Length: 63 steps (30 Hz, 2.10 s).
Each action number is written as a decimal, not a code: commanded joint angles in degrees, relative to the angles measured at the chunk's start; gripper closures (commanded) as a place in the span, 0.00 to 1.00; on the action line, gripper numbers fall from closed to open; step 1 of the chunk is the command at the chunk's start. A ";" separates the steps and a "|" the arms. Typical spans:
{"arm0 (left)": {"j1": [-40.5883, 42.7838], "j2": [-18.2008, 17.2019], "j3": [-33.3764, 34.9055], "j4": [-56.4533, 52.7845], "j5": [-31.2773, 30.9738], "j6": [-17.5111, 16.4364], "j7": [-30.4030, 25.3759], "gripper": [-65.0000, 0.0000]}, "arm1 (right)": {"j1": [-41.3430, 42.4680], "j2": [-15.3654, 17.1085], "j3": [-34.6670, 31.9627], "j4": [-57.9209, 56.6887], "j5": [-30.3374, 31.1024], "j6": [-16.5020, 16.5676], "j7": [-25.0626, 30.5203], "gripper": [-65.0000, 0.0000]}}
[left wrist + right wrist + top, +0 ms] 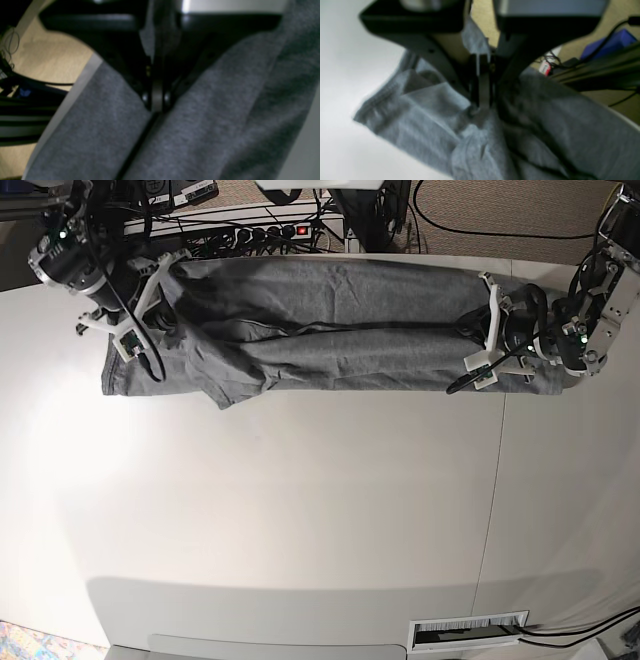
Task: Fold the T-shirt properly
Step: 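Pull the strip end with the right gripper and straighten the strip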
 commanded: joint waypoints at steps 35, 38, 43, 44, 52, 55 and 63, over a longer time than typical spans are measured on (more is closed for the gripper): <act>-0.79 -0.96 -0.61 0.63 -0.57 -0.22 -1.20 1.00 | 4.85 -8.24 -5.79 2.21 -7.80 0.24 14.82 1.00; -0.81 -0.96 -0.61 0.63 -0.57 -0.20 0.31 1.00 | 4.87 -8.22 -11.37 2.08 -16.76 0.26 17.31 1.00; -0.79 -0.98 -0.61 0.63 0.02 0.02 2.60 0.94 | 5.09 -8.22 -16.17 -3.76 -30.25 0.17 24.55 1.00; -0.79 -0.98 -0.61 0.63 0.87 0.04 2.67 0.92 | 5.42 -8.22 -16.41 -5.46 -31.47 0.15 25.38 1.00; -0.79 -1.01 -0.61 0.63 9.57 8.13 2.56 0.87 | 10.84 -7.87 -16.52 -16.59 -31.78 0.15 25.73 1.00; -0.79 -1.01 -0.61 0.63 11.04 9.57 2.58 0.87 | 13.53 -7.91 -16.52 -22.91 -32.94 0.15 26.05 1.00; -0.81 -0.98 -0.61 0.70 9.25 9.29 1.53 0.87 | 22.10 -7.91 -16.52 -37.48 -34.62 0.09 28.79 1.00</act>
